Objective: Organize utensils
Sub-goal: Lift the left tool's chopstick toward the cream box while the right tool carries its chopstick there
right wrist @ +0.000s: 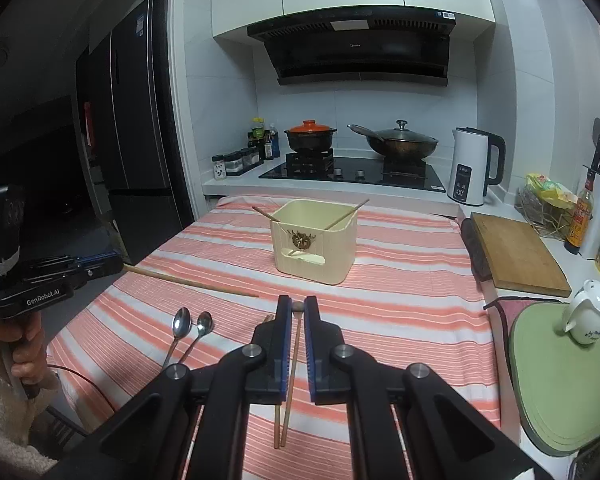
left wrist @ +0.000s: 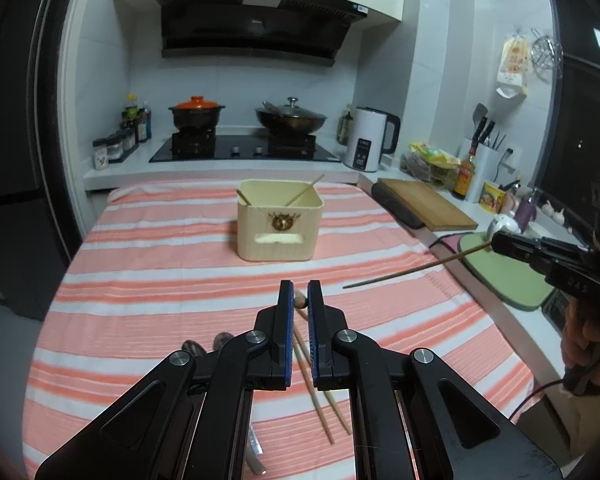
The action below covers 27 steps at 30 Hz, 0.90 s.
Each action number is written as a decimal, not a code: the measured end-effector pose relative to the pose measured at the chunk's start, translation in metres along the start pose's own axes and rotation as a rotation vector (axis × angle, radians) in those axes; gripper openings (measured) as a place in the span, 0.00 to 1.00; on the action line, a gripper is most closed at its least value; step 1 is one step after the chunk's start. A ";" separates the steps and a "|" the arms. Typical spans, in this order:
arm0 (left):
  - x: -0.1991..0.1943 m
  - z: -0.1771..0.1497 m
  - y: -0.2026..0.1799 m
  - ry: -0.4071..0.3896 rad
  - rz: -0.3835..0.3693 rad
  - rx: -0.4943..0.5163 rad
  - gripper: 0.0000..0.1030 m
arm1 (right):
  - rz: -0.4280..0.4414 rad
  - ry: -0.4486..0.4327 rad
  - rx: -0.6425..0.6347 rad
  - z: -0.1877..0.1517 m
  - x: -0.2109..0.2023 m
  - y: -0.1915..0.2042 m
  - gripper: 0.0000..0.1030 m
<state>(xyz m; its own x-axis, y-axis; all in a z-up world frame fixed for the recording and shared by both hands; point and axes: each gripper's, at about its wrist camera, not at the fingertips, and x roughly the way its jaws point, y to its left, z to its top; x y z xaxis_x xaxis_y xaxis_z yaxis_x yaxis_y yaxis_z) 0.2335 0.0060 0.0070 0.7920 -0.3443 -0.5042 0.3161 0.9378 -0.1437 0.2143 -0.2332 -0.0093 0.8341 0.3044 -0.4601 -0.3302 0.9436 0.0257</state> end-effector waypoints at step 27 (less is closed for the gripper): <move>0.036 0.093 0.024 0.000 -0.047 -0.101 0.04 | 0.048 0.022 -0.011 0.087 0.037 -0.005 0.06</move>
<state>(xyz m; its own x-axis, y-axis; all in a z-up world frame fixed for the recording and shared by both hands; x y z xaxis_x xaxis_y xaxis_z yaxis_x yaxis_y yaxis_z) 0.3183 0.0114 0.0648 0.7775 -0.3884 -0.4946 0.2992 0.9202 -0.2523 0.2853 -0.2153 0.0502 0.8070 0.3465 -0.4782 -0.3749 0.9263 0.0385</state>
